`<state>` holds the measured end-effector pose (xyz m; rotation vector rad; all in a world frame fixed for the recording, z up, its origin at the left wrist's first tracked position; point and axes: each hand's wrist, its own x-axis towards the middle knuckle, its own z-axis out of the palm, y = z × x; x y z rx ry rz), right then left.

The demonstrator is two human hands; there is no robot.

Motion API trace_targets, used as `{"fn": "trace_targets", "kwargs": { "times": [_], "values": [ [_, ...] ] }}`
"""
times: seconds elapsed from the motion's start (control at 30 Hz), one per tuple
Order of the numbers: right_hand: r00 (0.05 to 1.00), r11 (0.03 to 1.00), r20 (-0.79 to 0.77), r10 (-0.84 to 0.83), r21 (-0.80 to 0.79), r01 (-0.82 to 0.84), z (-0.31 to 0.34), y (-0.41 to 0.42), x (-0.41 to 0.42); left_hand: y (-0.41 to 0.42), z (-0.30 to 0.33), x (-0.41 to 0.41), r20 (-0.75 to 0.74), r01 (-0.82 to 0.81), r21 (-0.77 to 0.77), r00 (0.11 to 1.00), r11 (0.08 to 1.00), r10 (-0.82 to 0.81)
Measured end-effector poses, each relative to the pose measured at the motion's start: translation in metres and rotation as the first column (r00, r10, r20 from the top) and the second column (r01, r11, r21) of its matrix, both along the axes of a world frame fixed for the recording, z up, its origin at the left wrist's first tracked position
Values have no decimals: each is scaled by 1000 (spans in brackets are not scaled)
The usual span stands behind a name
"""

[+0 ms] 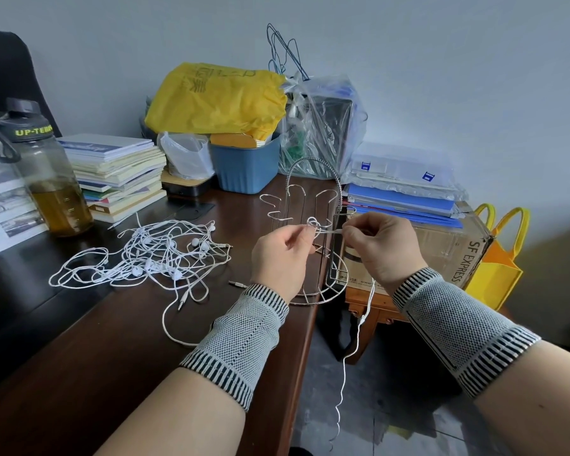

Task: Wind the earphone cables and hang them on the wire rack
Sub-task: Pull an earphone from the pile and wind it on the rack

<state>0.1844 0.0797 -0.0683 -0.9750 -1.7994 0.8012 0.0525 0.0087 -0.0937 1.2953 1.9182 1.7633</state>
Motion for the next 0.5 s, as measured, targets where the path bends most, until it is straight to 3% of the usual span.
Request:
{"fn": "trace_targets", "kwargs": {
  "times": [0.5],
  "values": [
    [998,998,54,45,34,-47,4,-1,-2,1,-3,2,-9,-3,36,1000,999,3]
  ]
}}
